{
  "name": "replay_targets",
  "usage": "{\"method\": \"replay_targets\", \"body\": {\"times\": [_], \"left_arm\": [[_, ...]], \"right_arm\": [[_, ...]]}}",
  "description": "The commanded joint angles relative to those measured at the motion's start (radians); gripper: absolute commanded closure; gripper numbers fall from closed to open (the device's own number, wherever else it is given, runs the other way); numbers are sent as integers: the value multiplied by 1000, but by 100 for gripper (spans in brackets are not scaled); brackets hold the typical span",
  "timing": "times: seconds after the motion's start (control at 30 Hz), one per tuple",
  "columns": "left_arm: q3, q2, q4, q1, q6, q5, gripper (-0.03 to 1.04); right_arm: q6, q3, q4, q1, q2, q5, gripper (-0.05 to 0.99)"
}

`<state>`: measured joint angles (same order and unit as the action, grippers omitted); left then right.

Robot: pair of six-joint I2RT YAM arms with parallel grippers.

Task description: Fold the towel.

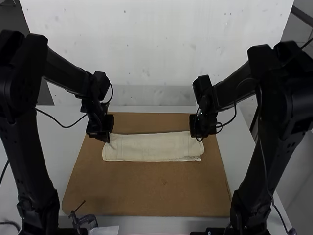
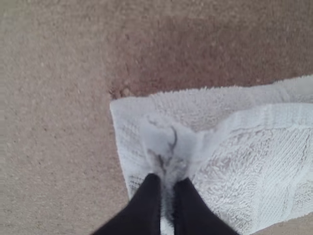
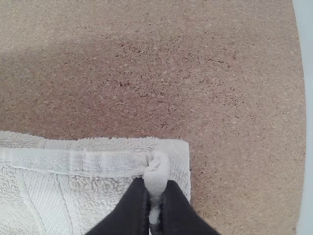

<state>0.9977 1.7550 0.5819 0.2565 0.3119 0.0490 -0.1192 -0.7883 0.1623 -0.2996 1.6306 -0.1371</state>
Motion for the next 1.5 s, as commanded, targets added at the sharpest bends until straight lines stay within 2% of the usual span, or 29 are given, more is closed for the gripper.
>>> {"method": "replay_targets", "body": {"times": [0.0,0.33,0.4,0.43,0.53,0.57,0.6,0.63,0.7,0.87,1.07,1.33,1.37,1.47], "left_arm": [[44,34,-4,-11,4,-37,99],[53,120,-11,-13,9,-38,98],[59,123,-21,-13,12,-40,92],[64,121,-24,-14,21,-40,84],[90,118,-14,-26,26,-44,44],[99,112,-2,-31,23,-44,25],[108,106,15,-36,23,-44,13],[116,90,30,-42,23,-41,6],[119,58,49,-51,24,-41,1],[111,-35,84,-80,21,-44,1],[78,-158,84,-92,27,-47,1],[38,-189,76,-88,26,-58,2],[36,-189,76,-88,27,-60,2],[35,-193,76,-94,24,-60,2]], "right_arm": [[1,-49,-9,7,26,-27,92],[-4,-75,-17,2,89,-32,92],[-8,-72,-17,2,89,-29,91],[-13,-69,-21,5,87,-25,80],[-20,-57,-12,17,57,19,32],[-22,-51,-1,17,37,34,22],[-33,-46,8,20,17,48,18],[-42,-40,11,28,-5,73,15],[-48,-32,39,37,-41,100,14],[-94,-35,134,76,-84,163,14],[-106,-45,167,120,8,171,14],[-140,-83,155,117,158,179,15],[-145,-88,158,116,175,180,17],[-166,-101,166,97,204,179,38]]}}
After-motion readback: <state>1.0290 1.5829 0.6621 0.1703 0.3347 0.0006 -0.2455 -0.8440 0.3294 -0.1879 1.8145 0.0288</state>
